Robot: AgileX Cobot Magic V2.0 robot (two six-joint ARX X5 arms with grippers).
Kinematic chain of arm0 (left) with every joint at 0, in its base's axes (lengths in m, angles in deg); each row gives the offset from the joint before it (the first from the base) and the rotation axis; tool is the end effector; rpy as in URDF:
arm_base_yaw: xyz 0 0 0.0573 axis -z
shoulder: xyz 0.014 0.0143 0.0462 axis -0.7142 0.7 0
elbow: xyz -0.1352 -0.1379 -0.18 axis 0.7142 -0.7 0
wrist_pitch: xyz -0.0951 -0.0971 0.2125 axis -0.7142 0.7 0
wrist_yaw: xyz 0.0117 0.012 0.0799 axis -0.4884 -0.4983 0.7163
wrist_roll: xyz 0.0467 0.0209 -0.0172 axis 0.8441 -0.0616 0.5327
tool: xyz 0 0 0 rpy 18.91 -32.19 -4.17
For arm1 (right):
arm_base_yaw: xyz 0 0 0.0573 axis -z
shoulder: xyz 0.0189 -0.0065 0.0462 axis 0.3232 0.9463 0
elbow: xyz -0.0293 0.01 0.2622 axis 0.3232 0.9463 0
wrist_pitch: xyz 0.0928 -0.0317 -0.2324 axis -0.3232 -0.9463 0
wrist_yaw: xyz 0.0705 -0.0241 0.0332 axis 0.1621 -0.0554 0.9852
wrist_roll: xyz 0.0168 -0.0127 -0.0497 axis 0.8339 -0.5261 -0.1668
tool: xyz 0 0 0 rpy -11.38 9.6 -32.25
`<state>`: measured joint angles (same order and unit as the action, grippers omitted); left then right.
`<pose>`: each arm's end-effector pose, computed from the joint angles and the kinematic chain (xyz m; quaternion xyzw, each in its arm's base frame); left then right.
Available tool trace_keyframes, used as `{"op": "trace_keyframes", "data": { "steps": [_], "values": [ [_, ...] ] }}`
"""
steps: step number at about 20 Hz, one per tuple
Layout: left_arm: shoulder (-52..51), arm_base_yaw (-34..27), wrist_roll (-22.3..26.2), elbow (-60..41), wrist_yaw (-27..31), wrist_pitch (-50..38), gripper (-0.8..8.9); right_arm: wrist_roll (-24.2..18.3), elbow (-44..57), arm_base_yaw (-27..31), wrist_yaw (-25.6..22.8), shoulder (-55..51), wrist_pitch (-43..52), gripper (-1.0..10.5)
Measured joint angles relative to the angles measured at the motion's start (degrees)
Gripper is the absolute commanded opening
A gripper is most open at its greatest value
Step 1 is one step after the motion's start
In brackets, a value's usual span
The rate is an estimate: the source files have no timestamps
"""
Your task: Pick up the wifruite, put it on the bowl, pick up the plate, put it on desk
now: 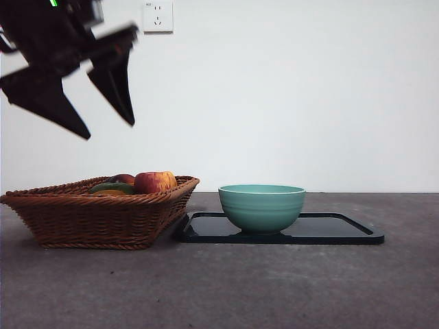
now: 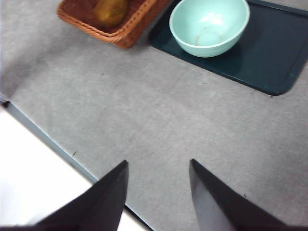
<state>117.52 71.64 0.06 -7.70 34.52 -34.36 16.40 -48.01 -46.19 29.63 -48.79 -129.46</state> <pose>0.2394 -0.1203 0.2762 -0.0321 0.4157 -0.2050 0.8855 0.0778 0.0494 0.3132 0.0206 0.3823 0.3236 0.8652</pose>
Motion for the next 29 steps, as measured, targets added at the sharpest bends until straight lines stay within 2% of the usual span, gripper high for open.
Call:
{"op": "trace_keyframes", "data": {
  "steps": [3,7,9,14,19,22,25,29],
  "values": [
    [-4.3,0.0,2.3,0.0,-7.0,3.2,3.44,0.0,0.0,0.0,0.0,0.0,0.0,2.0],
    [-9.4,0.0,6.4,0.0,-19.7,7.2,3.44,0.0,0.0,0.0,0.0,0.0,0.0,2.0],
    [-11.6,0.0,8.2,0.0,-22.8,9.0,3.44,0.0,0.0,0.0,0.0,0.0,0.0,2.0],
    [-14.0,0.0,11.9,0.0,-23.4,12.7,3.44,0.0,0.0,0.0,0.0,0.0,0.0,2.0],
    [-13.9,0.0,12.6,0.0,-23.4,12.9,3.44,0.8,0.0,0.0,-0.1,0.0,0.0,2.0],
    [-13.9,0.0,12.7,0.0,-23.4,12.9,3.44,3.6,0.0,0.0,-1.6,0.0,1.0,2.0],
    [-13.9,0.0,12.7,0.0,-23.4,12.8,3.44,8.3,0.0,0.0,-1.9,1.9,7.0,2.0],
    [-13.9,0.0,12.7,0.0,-23.4,12.8,3.44,10.8,-2.7,0.2,-3.1,12.1,13.0,2.2]
  ]
}}
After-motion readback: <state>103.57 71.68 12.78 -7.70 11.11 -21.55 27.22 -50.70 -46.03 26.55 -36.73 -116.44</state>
